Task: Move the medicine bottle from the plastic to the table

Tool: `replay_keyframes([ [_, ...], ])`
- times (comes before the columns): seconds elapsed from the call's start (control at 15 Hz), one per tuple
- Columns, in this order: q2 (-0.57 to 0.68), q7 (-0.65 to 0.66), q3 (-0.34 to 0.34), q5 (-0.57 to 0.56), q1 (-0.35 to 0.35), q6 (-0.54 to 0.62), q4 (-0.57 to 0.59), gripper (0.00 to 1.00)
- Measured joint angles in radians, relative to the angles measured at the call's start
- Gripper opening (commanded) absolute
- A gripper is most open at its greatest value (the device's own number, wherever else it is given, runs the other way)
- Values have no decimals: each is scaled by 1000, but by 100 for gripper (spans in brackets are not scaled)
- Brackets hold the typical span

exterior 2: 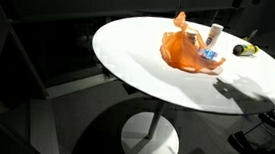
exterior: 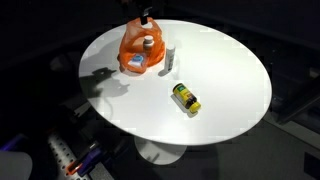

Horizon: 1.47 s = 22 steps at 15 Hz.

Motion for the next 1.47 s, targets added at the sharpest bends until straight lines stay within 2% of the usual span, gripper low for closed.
replay_keyframes([
  [0.8,62,-19,-21,-1,7,30,27,100],
  [1.13,139,-92,-24,-1,13,97,45,100],
  [1.47,242,-141,-25,-1,28,109,111,100],
])
